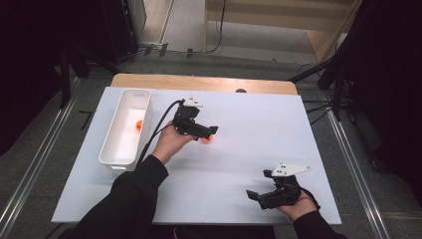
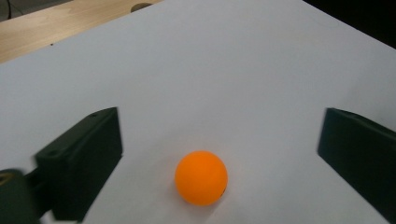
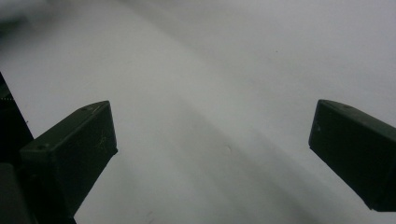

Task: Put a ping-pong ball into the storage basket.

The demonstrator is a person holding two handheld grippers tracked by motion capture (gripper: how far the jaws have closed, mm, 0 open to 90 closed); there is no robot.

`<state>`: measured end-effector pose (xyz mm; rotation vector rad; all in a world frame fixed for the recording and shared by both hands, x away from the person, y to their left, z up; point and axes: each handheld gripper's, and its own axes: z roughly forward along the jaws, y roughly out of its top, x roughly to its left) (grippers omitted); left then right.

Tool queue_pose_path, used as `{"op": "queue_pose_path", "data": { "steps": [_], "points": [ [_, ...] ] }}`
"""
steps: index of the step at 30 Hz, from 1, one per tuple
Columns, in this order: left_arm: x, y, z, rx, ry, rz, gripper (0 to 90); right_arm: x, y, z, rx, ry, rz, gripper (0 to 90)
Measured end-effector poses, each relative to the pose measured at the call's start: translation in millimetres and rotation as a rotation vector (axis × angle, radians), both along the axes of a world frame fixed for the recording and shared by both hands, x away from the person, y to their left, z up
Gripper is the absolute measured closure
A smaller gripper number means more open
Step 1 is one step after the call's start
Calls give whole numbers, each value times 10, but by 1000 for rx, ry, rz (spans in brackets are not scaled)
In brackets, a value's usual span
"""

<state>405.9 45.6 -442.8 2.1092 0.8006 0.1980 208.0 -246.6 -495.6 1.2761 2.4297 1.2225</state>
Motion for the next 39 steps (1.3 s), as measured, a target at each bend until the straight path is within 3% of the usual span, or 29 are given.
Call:
{"op": "queue_pose_path", "data": {
  "steps": [7,15,39],
  "points": [
    [16,-98,-46,11,-30,24,0,1,-6,-2,-2,-8,0,0],
    [44,-134,-108,8,-31,55,0,-1,-7,0,0,-8,0,0],
    [71,-153,-242,36,-39,33,0,-3,-13,-1,2,-3,-5,0]
  ]
}}
